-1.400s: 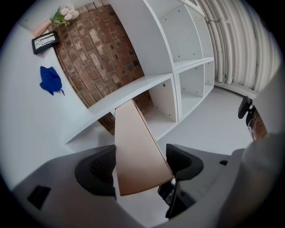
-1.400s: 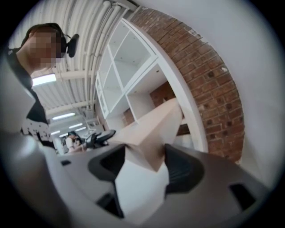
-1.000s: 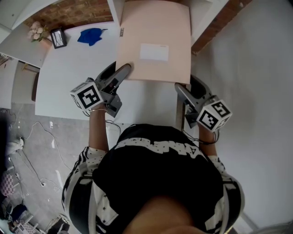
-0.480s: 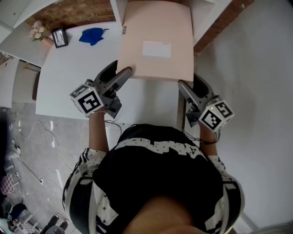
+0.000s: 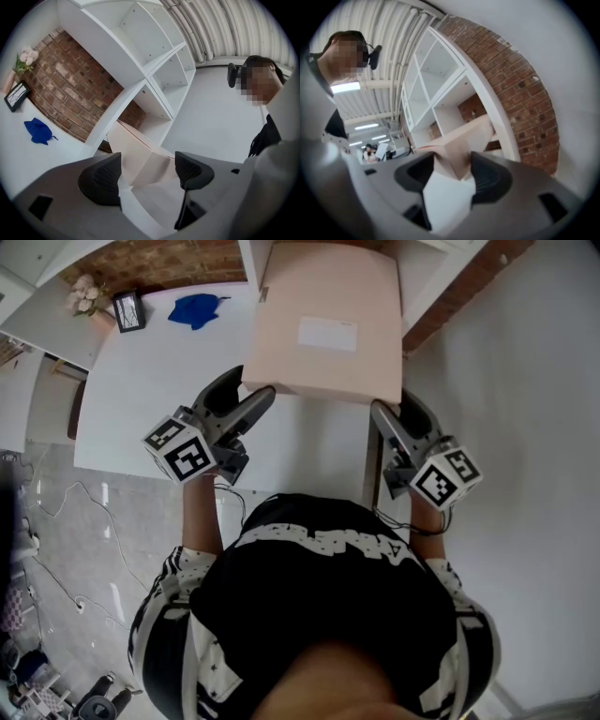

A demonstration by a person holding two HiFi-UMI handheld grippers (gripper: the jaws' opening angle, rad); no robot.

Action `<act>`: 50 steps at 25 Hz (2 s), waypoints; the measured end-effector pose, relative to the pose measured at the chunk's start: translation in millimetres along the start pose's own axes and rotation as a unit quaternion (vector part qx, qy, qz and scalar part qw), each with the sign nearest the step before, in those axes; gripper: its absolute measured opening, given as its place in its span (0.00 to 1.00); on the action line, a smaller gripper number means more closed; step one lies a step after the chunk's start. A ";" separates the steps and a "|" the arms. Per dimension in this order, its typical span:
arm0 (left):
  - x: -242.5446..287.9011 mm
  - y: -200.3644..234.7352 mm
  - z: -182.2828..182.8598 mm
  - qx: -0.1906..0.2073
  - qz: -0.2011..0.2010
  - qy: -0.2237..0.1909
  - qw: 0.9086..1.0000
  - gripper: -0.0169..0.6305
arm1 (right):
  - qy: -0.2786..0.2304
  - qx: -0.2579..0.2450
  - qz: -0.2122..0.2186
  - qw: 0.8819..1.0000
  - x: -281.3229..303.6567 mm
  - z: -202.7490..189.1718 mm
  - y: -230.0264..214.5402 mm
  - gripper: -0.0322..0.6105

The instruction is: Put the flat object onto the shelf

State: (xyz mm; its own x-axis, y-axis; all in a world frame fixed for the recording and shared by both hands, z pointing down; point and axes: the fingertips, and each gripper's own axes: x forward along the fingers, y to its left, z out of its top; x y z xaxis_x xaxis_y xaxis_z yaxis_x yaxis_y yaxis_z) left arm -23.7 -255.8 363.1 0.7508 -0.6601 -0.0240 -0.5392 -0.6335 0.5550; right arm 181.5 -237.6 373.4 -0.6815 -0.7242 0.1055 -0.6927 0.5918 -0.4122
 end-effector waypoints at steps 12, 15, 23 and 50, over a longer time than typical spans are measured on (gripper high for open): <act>2.9 3.6 3.2 0.041 0.021 0.009 0.999 0.50 | -0.007 -0.004 -0.008 1.000 2.2 2.9 -3.1 0.45; 4.4 3.4 2.5 0.048 0.026 0.015 0.998 0.47 | -0.012 -0.005 -0.018 1.000 0.7 5.1 -5.9 0.44; 9.1 3.9 3.9 0.053 0.032 0.016 0.998 0.45 | -0.017 -0.009 -0.027 0.999 1.4 7.7 -9.8 0.42; 27.6 20.2 12.7 0.054 0.059 0.028 0.996 0.44 | -0.021 -0.020 -0.040 0.999 18.5 16.4 -27.1 0.40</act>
State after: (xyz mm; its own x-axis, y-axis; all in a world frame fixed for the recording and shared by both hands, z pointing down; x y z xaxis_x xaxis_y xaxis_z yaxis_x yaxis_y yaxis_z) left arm -18.8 -292.0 363.1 0.6985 -0.7108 0.0830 -0.6599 -0.5949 0.4589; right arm 191.5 -272.8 371.7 -0.6140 -0.7832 0.0979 -0.7536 0.5448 -0.3678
